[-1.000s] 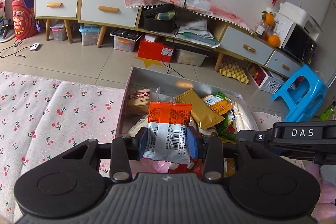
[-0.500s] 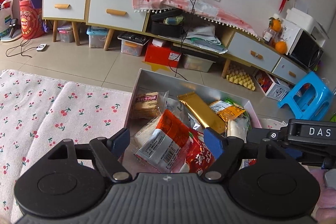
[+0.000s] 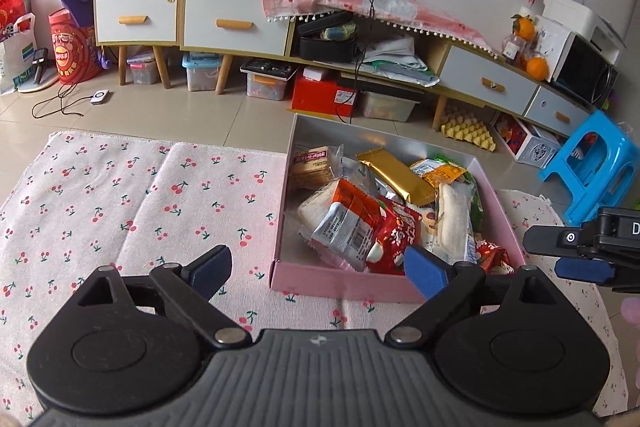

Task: Organize snacks

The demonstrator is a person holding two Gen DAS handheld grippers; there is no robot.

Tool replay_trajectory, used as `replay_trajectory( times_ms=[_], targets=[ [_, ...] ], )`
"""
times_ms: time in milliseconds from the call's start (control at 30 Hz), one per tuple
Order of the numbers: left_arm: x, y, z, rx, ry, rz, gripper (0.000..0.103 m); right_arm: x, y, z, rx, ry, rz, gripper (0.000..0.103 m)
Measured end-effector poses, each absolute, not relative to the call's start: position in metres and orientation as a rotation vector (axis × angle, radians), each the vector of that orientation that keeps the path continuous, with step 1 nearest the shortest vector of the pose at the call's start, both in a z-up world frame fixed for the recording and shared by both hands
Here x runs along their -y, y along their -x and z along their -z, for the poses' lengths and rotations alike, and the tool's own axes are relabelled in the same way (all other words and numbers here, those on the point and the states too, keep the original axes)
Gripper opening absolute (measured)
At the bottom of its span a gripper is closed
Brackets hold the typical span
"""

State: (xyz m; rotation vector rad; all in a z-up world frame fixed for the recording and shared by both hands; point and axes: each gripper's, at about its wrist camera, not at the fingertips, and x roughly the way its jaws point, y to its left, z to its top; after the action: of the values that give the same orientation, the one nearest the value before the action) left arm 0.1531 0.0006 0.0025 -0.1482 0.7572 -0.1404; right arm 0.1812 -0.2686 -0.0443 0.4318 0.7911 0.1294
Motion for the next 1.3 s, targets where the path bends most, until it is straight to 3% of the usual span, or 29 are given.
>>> replay_trajectory(
  times_ms=[233, 800, 1300],
  targets=[
    [-0.006, -0.135, -0.004, -0.795, 0.153, 0.147, 0.102, 0.272, -0.152, 0.047, -0.796, -0.411, -0.098, 0.081],
    [0.001, -0.081, -0.016, -0.861, 0.04, 0.075, 0.102, 0.231, -0.076, 0.031, -0.812, -0.227, -0.107, 0.085],
    [0.003, -0.063, -0.013, -0.869, 0.028, 0.036, 0.103, 0.211, -0.06, 0.052, -0.841, -0.118, -0.099, 0.086]
  ],
)
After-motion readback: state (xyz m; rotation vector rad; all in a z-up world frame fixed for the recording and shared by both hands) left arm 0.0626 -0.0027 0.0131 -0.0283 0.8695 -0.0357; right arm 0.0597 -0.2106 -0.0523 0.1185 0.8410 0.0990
